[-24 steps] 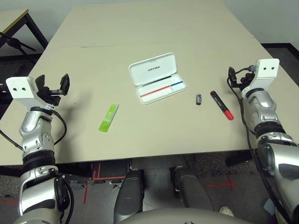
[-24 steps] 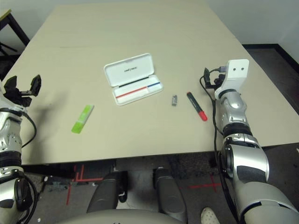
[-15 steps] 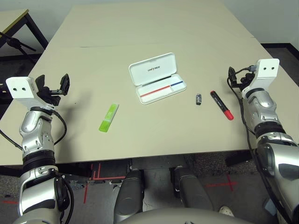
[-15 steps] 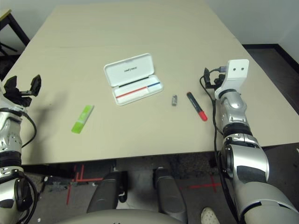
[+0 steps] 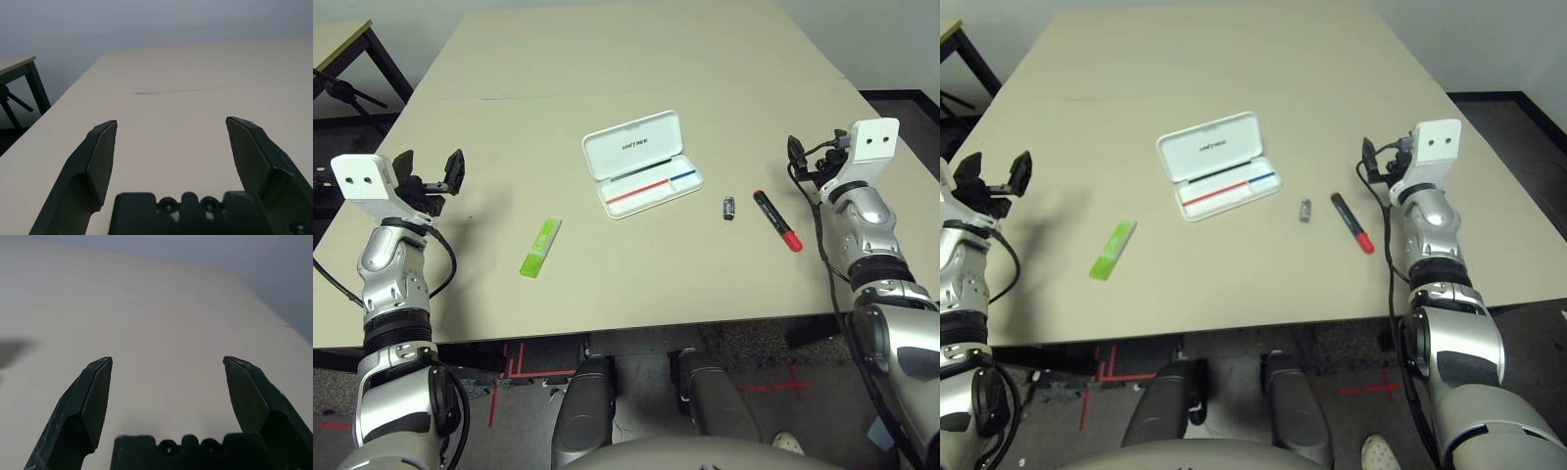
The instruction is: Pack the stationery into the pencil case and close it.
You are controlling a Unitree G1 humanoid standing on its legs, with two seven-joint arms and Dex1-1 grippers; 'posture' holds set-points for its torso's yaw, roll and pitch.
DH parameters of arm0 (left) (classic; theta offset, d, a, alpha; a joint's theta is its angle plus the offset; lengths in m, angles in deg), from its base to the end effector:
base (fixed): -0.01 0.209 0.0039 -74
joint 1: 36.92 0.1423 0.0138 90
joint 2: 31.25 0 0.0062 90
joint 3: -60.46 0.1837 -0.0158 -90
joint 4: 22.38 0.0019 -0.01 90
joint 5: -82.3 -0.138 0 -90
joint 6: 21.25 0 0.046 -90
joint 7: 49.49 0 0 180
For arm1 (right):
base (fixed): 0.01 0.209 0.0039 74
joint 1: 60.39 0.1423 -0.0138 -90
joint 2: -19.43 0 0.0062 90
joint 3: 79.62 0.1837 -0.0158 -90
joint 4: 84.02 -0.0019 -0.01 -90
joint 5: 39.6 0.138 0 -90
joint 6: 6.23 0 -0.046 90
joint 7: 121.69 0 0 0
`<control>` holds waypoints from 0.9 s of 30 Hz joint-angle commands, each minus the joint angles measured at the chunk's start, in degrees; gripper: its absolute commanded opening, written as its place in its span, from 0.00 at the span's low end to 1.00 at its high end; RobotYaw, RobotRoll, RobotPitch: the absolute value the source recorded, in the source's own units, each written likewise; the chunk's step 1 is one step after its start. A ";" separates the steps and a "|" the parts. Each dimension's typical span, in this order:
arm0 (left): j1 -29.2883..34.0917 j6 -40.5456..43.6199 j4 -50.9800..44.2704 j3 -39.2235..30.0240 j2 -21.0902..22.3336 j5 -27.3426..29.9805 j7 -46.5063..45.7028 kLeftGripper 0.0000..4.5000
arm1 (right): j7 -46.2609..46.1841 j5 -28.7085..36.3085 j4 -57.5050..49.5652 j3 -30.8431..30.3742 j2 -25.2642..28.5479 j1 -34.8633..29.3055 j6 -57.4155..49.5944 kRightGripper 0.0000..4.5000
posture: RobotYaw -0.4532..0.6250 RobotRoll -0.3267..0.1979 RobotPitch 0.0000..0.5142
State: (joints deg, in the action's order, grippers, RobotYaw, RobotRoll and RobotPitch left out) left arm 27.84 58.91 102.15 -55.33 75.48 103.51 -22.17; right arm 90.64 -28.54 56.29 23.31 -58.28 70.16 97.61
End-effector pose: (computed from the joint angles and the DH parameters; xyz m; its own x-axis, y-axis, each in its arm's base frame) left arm 0.2508 0.3423 0.1204 0.9687 0.0568 0.2418 -0.0670 0.9972 0.0341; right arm 0.3109 -0.2847 0.1235 0.9633 0.2445 0.1111 -0.2238 0.9595 -0.1708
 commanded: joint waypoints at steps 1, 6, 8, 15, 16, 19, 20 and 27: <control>-0.57 -0.65 1.18 0.61 0.04 -0.48 0.90 1.00 | 9.73 1.76 -7.25 -2.48 2.57 -2.49 -6.40 1.00 | 0.39 0.62 0.22; -0.90 -0.71 0.78 2.20 -0.32 -1.08 2.76 1.00 | 18.89 1.64 -13.14 -5.31 5.65 -4.92 -10.38 1.00 | 0.38 0.62 0.21; -0.68 -0.45 -0.16 3.32 -0.58 -1.12 3.98 1.00 | 22.10 1.65 -15.36 -6.37 6.67 -5.85 -12.10 1.00 | 0.38 0.62 0.21; 1.20 1.44 -4.43 5.78 -0.78 -0.89 6.95 1.00 | 28.03 1.61 -19.17 -8.27 8.49 -8.16 -15.76 1.00 | 0.40 0.62 0.19; 1.89 2.73 -6.44 6.72 -0.79 -0.85 7.75 1.00 | 28.26 1.53 -19.29 -8.39 8.57 -8.29 -15.86 1.00 | 0.40 0.62 0.19; 4.01 7.34 -13.17 9.76 -0.72 -0.21 10.69 1.00 | 28.40 1.30 -19.39 -8.47 8.45 -8.38 -16.09 1.00 | 0.40 0.62 0.20; 4.94 9.10 -16.23 11.14 -0.71 0.05 11.77 1.00 | 28.43 1.18 -19.31 -8.52 8.41 -8.40 -16.12 1.00 | 0.40 0.62 0.20; 7.84 22.61 -32.78 22.05 1.69 -2.47 16.26 1.00 | 28.52 0.50 -18.83 -8.94 8.25 -8.74 -15.88 1.00 | 0.40 0.62 0.21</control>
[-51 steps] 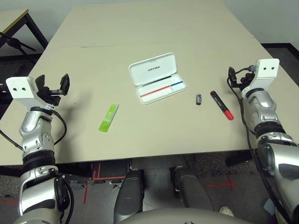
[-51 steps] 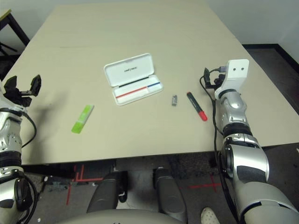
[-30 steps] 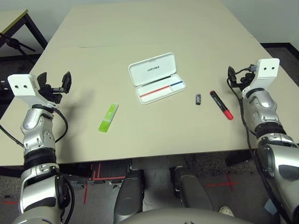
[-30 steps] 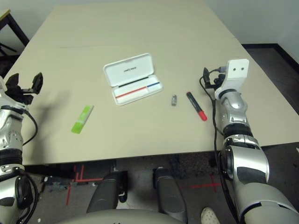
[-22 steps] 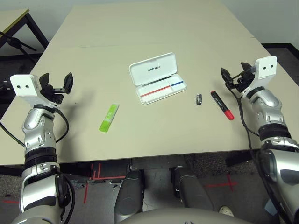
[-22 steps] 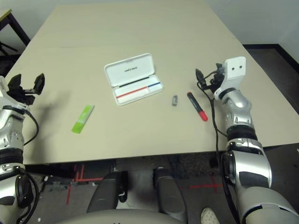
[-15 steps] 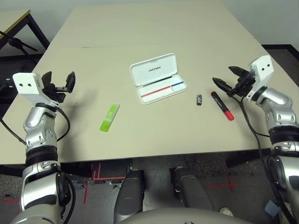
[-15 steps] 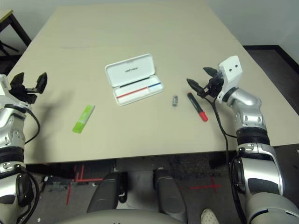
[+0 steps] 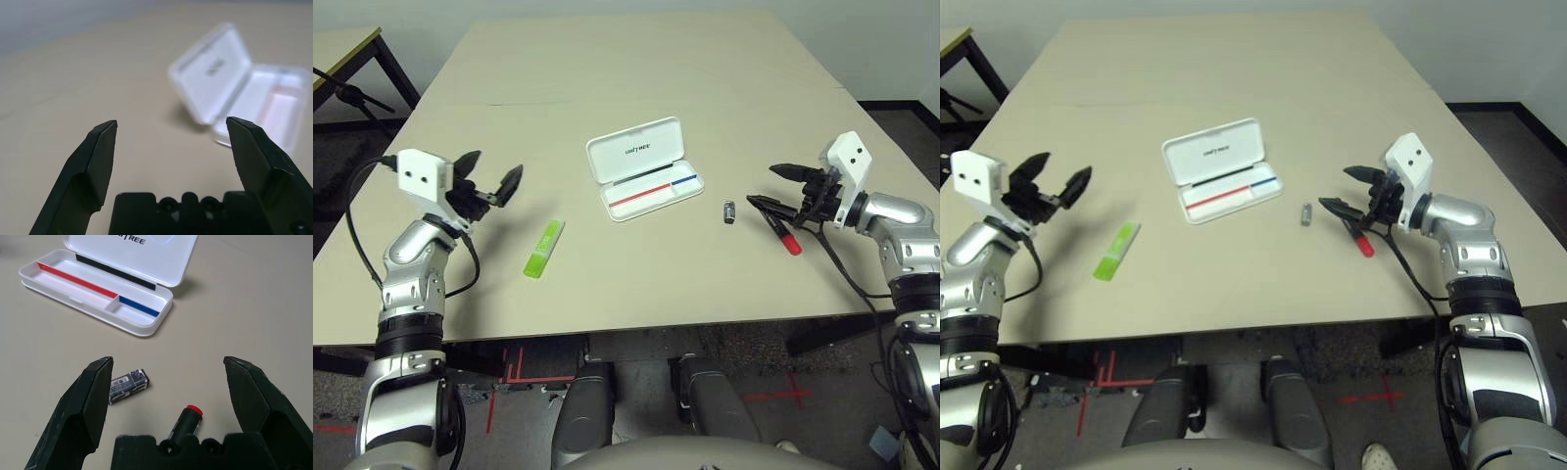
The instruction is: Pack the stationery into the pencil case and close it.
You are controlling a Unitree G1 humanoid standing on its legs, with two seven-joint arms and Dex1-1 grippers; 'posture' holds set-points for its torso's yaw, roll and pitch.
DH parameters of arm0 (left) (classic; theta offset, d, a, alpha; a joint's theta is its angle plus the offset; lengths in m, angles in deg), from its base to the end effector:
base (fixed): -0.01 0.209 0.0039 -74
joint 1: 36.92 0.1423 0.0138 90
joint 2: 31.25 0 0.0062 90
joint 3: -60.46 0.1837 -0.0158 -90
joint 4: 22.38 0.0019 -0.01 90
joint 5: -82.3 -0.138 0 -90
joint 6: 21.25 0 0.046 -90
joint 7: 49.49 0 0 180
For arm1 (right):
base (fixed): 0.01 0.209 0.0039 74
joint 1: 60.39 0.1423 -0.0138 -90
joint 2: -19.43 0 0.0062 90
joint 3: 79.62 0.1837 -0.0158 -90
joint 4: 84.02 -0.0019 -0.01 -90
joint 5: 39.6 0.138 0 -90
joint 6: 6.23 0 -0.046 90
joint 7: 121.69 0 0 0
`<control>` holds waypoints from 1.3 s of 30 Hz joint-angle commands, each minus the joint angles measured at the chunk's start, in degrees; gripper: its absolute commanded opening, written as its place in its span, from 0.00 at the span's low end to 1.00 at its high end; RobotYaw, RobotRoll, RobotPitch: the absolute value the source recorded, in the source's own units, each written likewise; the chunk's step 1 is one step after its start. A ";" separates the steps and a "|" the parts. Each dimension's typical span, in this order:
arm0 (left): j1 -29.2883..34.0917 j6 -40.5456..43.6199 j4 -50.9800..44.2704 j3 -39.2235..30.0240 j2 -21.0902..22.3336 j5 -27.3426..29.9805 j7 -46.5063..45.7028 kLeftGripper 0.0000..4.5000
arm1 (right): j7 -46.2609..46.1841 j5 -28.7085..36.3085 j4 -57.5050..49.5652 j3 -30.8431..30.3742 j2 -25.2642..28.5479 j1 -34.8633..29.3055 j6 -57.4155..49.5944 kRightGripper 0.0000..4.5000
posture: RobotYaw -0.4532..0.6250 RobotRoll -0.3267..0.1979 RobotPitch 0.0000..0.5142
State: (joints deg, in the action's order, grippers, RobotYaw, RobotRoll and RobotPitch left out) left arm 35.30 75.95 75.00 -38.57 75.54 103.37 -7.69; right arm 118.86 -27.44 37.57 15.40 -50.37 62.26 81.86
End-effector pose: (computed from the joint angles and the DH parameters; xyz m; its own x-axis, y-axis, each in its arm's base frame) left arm 0.2543 0.2729 0.1345 0.8363 -0.5480 0.0137 0.5343 0.8204 0.2035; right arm 0.2935 -0.2930 0.1424 0.6960 0.6866 -0.2103 -0.7177 0.6558 -0.2342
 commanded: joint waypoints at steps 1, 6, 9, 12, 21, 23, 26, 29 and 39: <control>0.08 7.21 -7.04 7.05 2.04 -3.50 1.90 1.00 | 0.26 -0.73 -0.09 -1.05 0.31 -0.86 -0.13 1.00 | 0.40 0.62 0.21; -2.47 12.88 -10.51 13.94 2.37 -6.82 3.03 1.00 | 0.21 -1.23 -0.12 -1.15 0.26 -1.11 0.08 1.00 | 0.40 0.62 0.22; -4.66 15.07 -9.96 17.58 1.44 -8.75 3.56 1.00 | 0.09 -1.43 -0.17 -1.17 0.18 -1.20 0.16 1.00 | 0.39 0.62 0.21; -6.35 15.48 -8.07 20.69 0.31 -10.73 4.13 1.00 | -0.25 -1.55 -0.41 -1.24 0.14 -1.26 0.15 1.00 | 0.39 0.62 0.21; -9.20 14.11 -2.20 25.70 -3.02 -15.12 5.64 1.00 | -2.03 -1.99 -1.46 -0.80 0.17 -2.42 0.22 1.00 | 0.36 0.62 0.23; -10.10 13.73 -0.34 26.02 -3.94 -15.95 5.68 1.00 | -2.47 -1.95 -1.83 -0.67 0.22 -2.84 0.23 1.00 | 0.35 0.62 0.23; -11.44 13.17 2.07 26.33 -5.01 -16.81 5.84 1.00 | -3.14 -1.81 -2.52 -0.51 0.22 -3.42 0.07 1.00 | 0.34 0.62 0.23; -12.73 12.77 4.23 26.80 -5.71 -17.63 6.47 1.00 | -3.95 -1.65 -3.39 -0.28 0.20 -4.09 -0.19 1.00 | 0.33 0.62 0.23; -15.93 12.43 10.15 28.10 -7.34 -19.78 8.97 1.00 | -6.65 -1.20 -5.75 0.93 0.41 -6.43 -0.37 1.00 | 0.29 0.62 0.22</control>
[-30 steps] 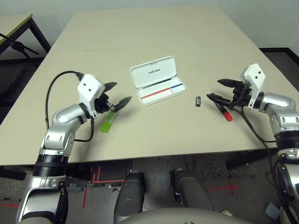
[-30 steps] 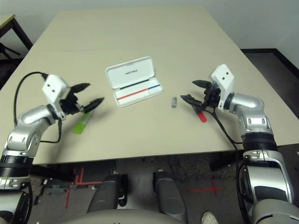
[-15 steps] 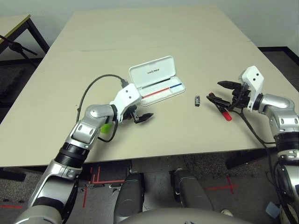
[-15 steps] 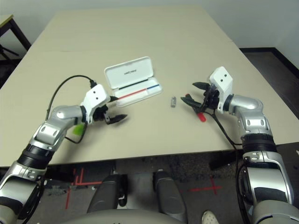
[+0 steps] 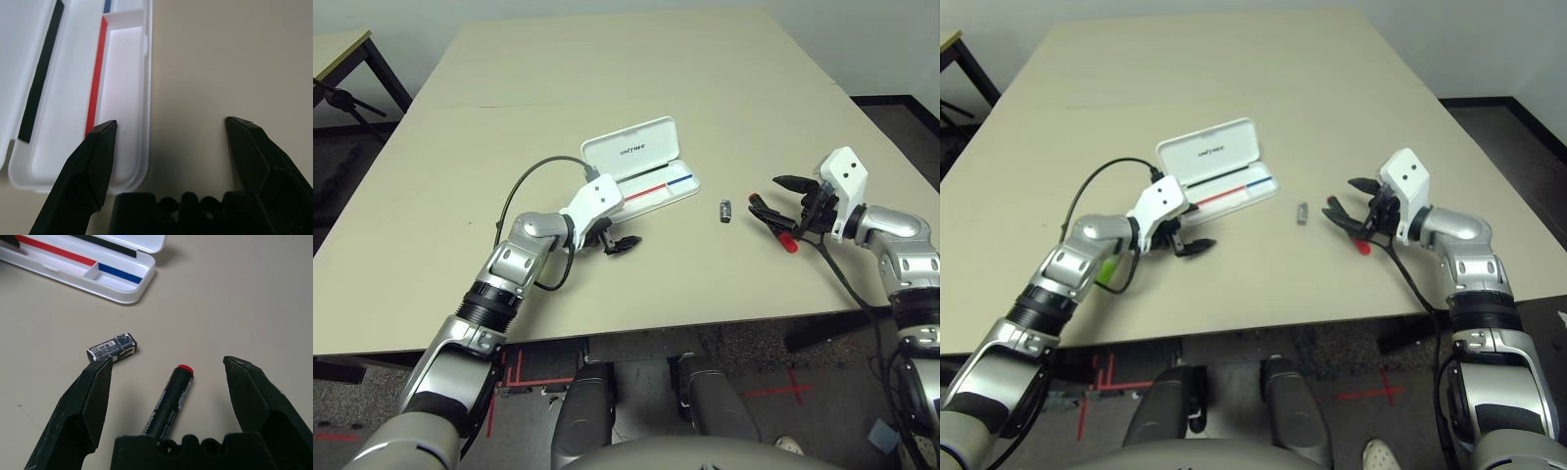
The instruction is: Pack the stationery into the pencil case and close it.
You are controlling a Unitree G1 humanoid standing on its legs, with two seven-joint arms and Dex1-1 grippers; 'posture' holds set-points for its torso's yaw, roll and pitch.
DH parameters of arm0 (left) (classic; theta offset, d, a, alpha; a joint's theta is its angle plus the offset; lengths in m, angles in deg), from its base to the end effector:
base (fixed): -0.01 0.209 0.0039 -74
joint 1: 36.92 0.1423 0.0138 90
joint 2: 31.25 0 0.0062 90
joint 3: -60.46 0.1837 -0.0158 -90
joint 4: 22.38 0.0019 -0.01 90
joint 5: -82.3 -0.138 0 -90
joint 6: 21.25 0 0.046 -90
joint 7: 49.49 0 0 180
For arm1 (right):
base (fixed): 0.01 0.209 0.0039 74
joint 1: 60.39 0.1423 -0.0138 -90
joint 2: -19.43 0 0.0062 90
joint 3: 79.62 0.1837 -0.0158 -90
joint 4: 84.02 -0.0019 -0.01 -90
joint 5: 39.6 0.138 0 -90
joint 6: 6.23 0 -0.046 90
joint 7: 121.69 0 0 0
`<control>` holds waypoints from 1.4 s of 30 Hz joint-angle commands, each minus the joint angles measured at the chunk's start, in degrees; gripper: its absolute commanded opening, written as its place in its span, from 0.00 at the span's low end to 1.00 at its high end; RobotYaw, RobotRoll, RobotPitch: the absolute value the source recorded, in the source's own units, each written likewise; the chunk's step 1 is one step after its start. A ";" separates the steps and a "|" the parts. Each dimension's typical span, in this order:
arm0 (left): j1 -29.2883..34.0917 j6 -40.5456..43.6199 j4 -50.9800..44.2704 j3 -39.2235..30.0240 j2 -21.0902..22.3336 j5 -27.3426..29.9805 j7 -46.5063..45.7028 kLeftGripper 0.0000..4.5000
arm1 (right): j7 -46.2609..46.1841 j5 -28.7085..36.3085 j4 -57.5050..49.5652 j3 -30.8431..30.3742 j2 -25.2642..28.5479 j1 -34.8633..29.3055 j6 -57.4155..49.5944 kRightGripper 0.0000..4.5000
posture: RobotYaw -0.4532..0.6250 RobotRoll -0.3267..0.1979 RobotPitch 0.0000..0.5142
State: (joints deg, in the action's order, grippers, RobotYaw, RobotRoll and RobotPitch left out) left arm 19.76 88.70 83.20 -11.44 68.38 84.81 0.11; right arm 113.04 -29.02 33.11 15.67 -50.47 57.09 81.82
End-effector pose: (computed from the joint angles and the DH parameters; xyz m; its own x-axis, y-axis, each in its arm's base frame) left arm 0.3014 0.1680 0.1175 0.4950 -0.7249 -0.4791 0.8677 0.4408 0.2297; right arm 0.2808 -0.2932 0.1303 0.7547 0.6138 -0.2315 -0.6560 0.7058 -0.2673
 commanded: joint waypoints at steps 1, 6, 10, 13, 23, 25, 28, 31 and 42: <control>-0.51 -0.38 2.21 1.02 -0.30 -1.17 1.57 1.00 | -1.02 0.43 -1.52 0.79 0.60 -1.50 -0.35 1.00 | 0.29 0.62 0.22; -0.95 -0.42 3.14 0.99 -0.59 -1.23 2.66 0.62 | -1.79 0.73 -2.54 1.15 0.80 -2.77 -0.37 1.00 | 0.28 0.62 0.22; -1.30 -1.29 3.74 1.28 -0.41 -1.66 3.47 0.27 | -2.27 0.84 -2.76 1.21 0.76 -3.39 -0.10 1.00 | 0.27 0.62 0.23; -1.53 -2.52 3.76 1.49 0.09 -1.85 4.44 0.02 | -2.57 0.92 -3.21 1.15 0.66 -3.78 -0.17 1.00 | 0.27 0.62 0.23; 3.00 -3.84 -8.84 0.95 6.71 -0.07 11.91 0.01 | -1.80 1.08 -2.59 0.01 0.07 -3.56 0.09 1.00 | 0.29 0.62 0.25; 4.51 -3.19 -11.84 0.72 8.01 0.35 12.88 0.01 | -1.14 1.26 -2.67 -0.31 -0.02 -3.57 -0.10 1.00 | 0.30 0.62 0.25; 7.24 -2.76 -15.95 0.55 10.11 0.72 14.00 0.01 | 1.06 1.80 -3.15 -1.13 -0.03 -3.79 -1.07 1.00 | 0.31 0.62 0.25; 9.20 -2.50 -18.29 0.23 11.03 1.51 14.49 0.01 | 4.19 2.66 -5.31 -2.12 0.26 -4.76 -3.09 1.00 | 0.32 0.62 0.26; 12.36 -2.89 -20.59 0.46 11.81 2.13 14.41 0.01 | 9.77 3.60 -9.58 -4.18 1.26 -5.98 -8.12 1.00 | 0.34 0.62 0.26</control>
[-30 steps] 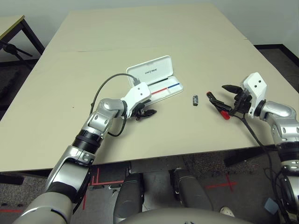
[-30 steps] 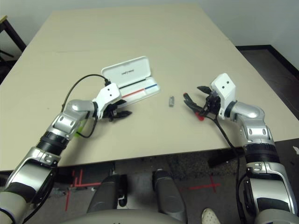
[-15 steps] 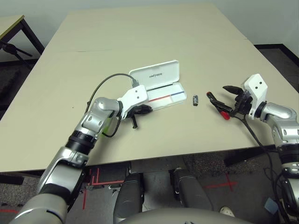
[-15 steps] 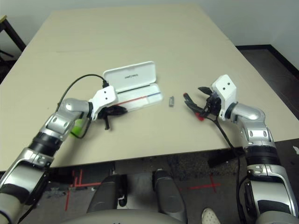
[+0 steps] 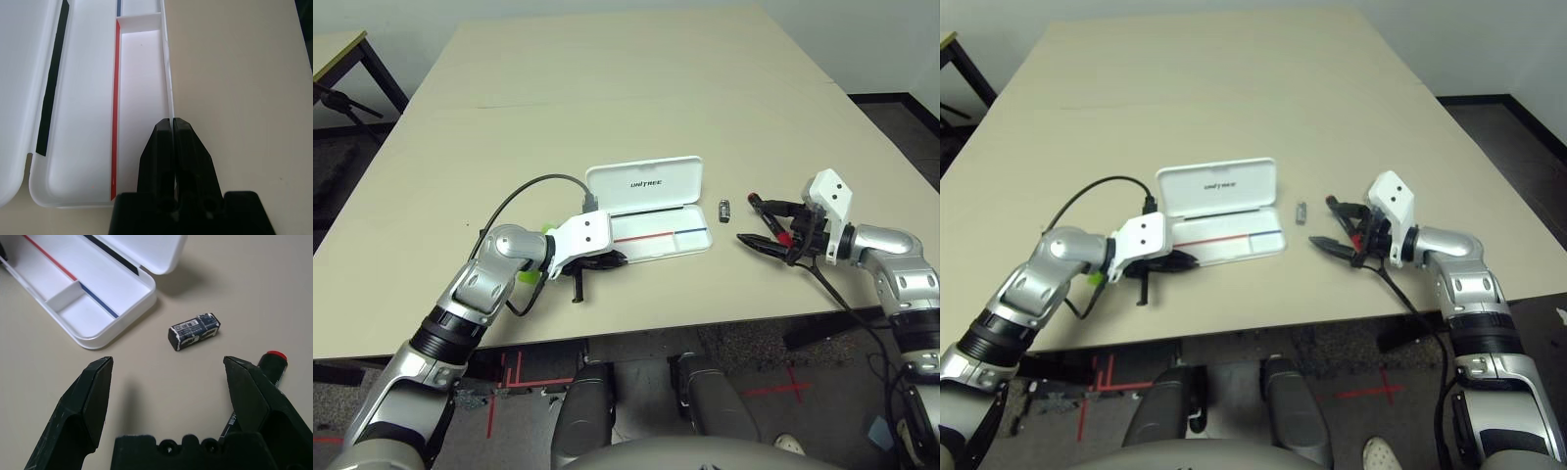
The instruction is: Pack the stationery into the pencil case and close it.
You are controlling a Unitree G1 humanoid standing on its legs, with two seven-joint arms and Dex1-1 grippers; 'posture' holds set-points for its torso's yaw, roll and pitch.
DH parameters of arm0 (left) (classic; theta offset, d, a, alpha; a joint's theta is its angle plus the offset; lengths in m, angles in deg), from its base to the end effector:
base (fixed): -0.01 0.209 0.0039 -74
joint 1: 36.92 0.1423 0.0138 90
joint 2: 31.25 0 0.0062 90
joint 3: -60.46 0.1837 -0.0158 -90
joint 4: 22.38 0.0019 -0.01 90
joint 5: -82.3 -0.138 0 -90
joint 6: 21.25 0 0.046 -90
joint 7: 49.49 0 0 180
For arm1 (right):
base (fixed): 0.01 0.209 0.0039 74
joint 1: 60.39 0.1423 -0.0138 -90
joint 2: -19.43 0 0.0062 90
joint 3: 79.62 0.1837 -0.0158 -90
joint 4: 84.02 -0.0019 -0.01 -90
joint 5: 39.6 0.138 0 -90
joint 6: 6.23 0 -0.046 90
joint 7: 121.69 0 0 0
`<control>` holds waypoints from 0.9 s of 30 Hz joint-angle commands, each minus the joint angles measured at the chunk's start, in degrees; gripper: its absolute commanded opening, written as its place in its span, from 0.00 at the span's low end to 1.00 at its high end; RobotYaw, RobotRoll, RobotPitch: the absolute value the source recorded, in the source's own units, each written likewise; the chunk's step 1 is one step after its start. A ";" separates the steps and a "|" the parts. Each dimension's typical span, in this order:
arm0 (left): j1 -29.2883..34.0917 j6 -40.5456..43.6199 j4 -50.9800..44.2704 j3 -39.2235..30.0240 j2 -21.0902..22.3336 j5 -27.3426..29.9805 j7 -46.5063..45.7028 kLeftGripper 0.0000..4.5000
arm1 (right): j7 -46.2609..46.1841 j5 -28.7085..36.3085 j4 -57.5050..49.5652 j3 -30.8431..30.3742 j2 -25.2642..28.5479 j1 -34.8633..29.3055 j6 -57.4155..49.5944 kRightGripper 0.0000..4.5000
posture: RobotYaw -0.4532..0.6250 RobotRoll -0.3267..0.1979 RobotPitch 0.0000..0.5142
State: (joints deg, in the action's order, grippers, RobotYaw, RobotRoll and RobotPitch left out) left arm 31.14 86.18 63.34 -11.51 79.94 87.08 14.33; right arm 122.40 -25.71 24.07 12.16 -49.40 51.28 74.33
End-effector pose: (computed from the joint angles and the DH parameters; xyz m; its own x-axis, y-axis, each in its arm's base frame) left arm 0.2597 0.1904 0.1305 0.2568 -0.7954 -0.5491 0.9596 0.1421 0.2429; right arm 0.2676 -0.2818 0.1198 0.5634 0.7564 -0.3325 -0.8219 0.5543 -0.1316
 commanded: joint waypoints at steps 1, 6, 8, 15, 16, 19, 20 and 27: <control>0.91 -0.52 -0.31 0.47 0.07 -0.35 -0.22 0.01 | 0.38 0.20 -0.43 -0.71 0.17 -0.04 -0.59 1.00 | 0.34 0.62 0.27; 0.90 -1.29 0.65 0.09 0.25 -0.69 -0.70 0.32 | -0.02 -0.07 -0.34 -0.98 0.09 0.34 -0.49 1.00 | 0.34 0.62 0.27; 1.13 -1.38 0.25 -0.15 0.52 -0.43 -0.60 0.50 | -0.16 -0.10 -0.27 -1.08 0.04 0.27 -0.37 1.00 | 0.34 0.62 0.27; 2.43 -0.02 -4.32 -1.77 2.03 1.91 0.41 0.99 | -0.46 -0.25 0.38 -1.45 -0.12 0.53 0.06 1.00 | 0.35 0.62 0.27; 2.62 0.23 -5.04 -2.10 2.40 2.36 0.60 0.99 | -0.49 -0.30 0.53 -1.51 -0.19 0.65 0.12 1.00 | 0.36 0.62 0.27; 3.21 1.03 -7.61 -4.06 3.66 4.67 1.49 0.99 | -0.55 -0.38 1.02 -1.70 -0.51 1.10 0.42 1.00 | 0.36 0.62 0.28; 3.34 1.33 -8.36 -4.63 4.07 5.36 1.68 0.99 | -0.54 -0.36 1.16 -1.70 -0.60 1.22 0.58 1.00 | 0.36 0.62 0.28; 4.19 3.26 -12.16 -9.96 5.93 9.74 0.86 0.99 | -3.47 1.42 0.40 1.40 -2.16 1.30 1.66 1.00 | 0.37 0.62 0.28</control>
State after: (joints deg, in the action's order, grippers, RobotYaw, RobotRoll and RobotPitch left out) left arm 34.44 88.88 52.51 -20.11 84.94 95.60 15.26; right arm 120.29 -25.31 24.62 11.47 -51.35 52.72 75.24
